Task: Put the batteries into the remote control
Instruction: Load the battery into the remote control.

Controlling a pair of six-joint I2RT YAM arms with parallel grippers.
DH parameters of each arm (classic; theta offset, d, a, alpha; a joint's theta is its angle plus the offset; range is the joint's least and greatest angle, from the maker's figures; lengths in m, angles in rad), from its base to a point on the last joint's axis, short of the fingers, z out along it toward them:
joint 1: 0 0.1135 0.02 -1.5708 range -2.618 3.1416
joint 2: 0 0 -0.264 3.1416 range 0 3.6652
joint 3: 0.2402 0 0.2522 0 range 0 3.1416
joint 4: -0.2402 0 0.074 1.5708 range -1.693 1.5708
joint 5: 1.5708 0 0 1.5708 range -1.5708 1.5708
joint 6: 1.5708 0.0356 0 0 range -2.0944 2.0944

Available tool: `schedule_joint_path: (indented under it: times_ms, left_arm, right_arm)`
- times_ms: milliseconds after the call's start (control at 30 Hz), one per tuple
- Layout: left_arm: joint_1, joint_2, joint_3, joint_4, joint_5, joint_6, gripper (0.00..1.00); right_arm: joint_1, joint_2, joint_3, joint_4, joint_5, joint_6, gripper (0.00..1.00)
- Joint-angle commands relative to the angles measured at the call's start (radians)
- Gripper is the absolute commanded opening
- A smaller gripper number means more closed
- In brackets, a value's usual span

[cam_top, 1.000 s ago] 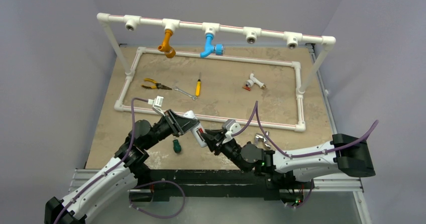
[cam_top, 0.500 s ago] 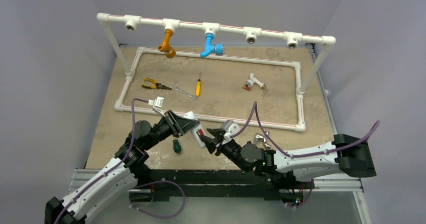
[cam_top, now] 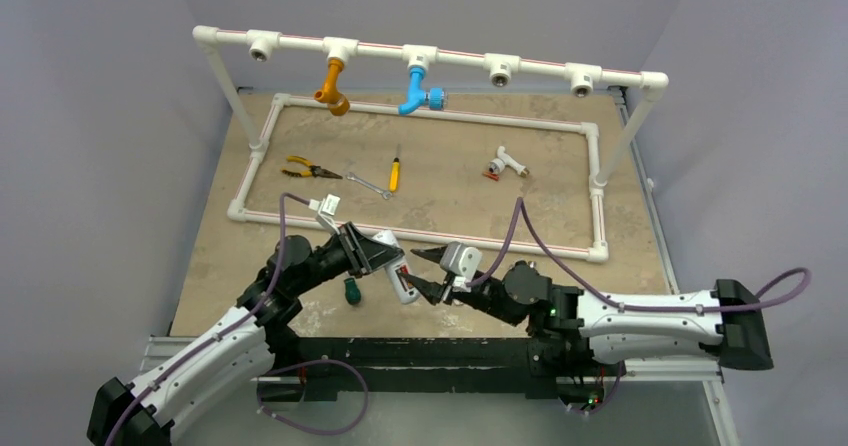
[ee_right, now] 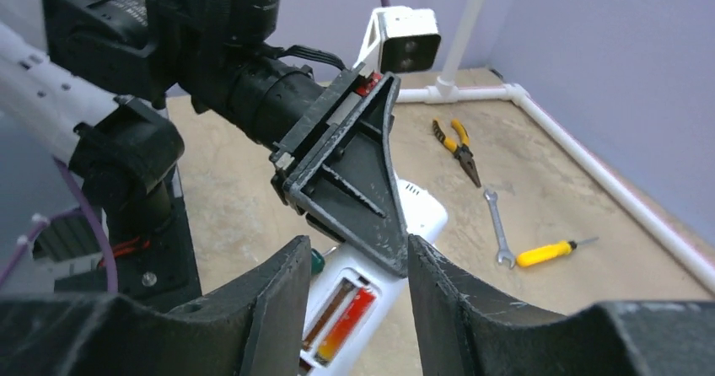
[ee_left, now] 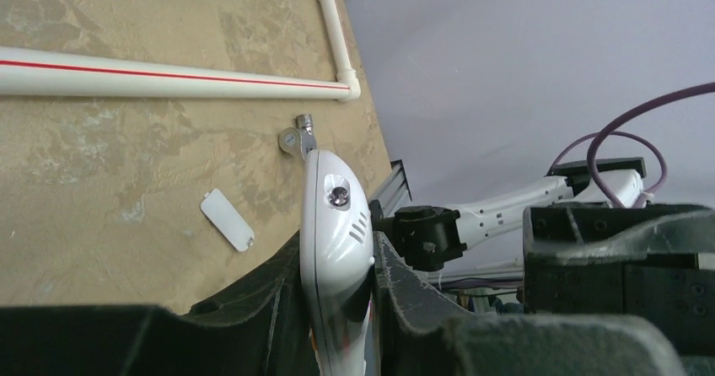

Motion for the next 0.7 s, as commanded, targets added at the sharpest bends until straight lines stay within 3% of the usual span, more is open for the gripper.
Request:
schedule_joint_path:
  times_ms: [0, 100, 267, 333, 667]
  left_arm:
    - [0.003, 0.033, -0.006, 0.126, 0.108, 0.010, 0.00]
    - [0.002, 0.061, -0.025, 0.198, 0.175, 0.001, 0.00]
    - [-0.006, 0.104, -0.029, 0.266, 0.247, 0.016, 0.00]
    - [-0.008, 0.124, -0.027, 0.291, 0.271, 0.017, 0.00]
    - [-0.019, 0.156, -0.023, 0.325, 0.267, 0.006, 0.00]
  right_arm:
    - [-0.170, -0.119, 0.052, -0.271, -0.477, -0.098, 0.43]
    - [-0.316, -0.175, 0.049, -0.331, -0.764, -0.102, 0.42]
    - [-0.402, -0.168, 0.101, -0.508, -1.024, -0.251, 0.43]
    - [-0.403, -0.156, 0.101, -0.510, -1.060, -0.282, 0.43]
    - [-0.403, -0.128, -0.028, -0.209, -1.015, -0.245, 0.42]
